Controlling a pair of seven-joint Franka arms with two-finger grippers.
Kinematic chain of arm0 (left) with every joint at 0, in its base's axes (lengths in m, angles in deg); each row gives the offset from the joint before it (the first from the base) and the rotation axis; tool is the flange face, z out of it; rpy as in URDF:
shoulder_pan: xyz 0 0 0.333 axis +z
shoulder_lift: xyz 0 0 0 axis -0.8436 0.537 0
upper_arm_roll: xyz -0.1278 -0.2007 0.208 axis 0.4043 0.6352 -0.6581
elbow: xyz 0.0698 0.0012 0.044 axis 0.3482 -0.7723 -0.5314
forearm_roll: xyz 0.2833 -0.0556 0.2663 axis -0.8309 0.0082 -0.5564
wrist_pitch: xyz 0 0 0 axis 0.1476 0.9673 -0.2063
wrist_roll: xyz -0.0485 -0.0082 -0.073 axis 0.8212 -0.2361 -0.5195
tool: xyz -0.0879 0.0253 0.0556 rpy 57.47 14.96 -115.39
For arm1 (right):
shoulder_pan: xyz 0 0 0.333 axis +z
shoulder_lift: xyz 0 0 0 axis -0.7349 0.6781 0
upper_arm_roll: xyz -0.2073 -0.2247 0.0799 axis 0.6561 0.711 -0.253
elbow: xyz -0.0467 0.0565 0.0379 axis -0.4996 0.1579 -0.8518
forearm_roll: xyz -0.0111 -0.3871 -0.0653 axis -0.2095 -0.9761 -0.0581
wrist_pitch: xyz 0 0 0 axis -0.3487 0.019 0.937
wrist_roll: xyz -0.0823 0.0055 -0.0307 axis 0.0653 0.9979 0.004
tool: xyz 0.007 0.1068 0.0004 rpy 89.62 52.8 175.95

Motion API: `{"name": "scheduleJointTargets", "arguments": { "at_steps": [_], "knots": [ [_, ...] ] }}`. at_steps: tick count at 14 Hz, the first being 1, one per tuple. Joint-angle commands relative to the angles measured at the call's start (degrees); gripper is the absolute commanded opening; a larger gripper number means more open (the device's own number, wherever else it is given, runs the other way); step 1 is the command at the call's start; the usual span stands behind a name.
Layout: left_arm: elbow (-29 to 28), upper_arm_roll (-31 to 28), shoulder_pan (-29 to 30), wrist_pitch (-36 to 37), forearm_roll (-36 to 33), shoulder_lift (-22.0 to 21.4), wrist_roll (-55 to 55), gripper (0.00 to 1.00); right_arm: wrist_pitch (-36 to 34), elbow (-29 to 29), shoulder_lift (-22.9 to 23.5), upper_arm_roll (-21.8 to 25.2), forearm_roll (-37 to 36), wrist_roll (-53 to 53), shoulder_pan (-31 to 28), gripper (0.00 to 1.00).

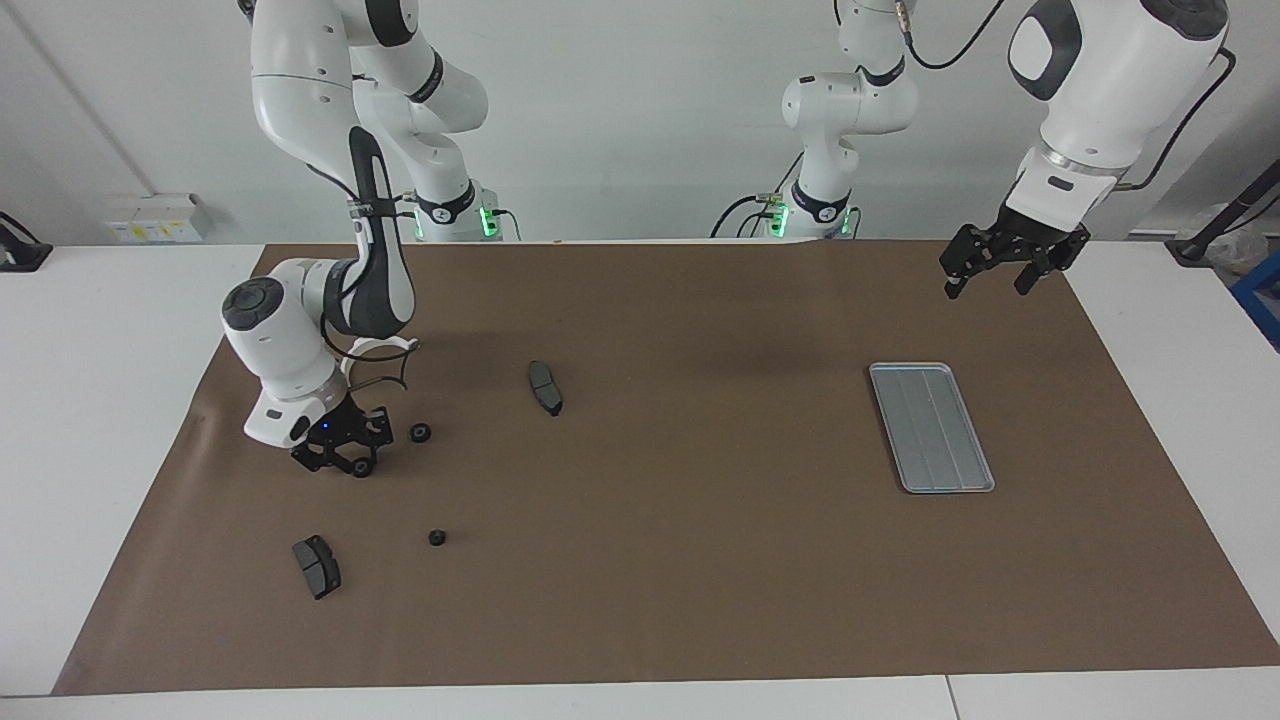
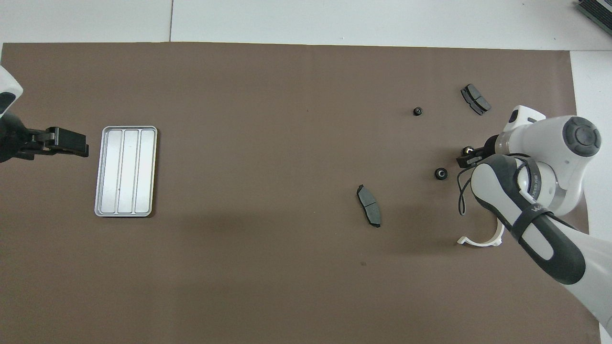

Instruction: Pick bearing gear from pile to tray

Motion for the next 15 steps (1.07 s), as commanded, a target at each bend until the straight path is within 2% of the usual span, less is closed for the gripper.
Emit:
{"name": "scheduleJointTargets", "arguments": {
  "at_steps": [1,7,10,12,15],
  "knots": [
    [-2.08,-0.04,-0.07,-0.57,-1.17,-1.89,0.22,1.0,0.09,-0.29,0.34,-0.42,1.18,2.49,0.8,0.0],
    [-2.08,-0.04,-0.07,-0.57,-1.17,-1.89,0.22,1.0,-15.01,-8.54,-4.75,-0.42,1.1,13.81,4.32,0.0],
    [-2.08,-0.04,-0.07,-0.57,-1.17,-1.89,0.22,1.0,-22.65,-13.45,-6.43,-0.42,0.31,24.78,9.58,0.0],
    [-1.99,-0.04,-0.07,-0.57,-1.17,-1.8,0.22,1.0,-24.6,-15.92,-6.43,-0.42,0.13,33.48,14.58,0.0],
    [-2.08,-0.04,-0.07,-0.57,-1.17,-1.89,0.22,1.0,-21.55,-16.02,-6.43,-0.5,0.13,45.96,21.71,0.0]
  ]
}}
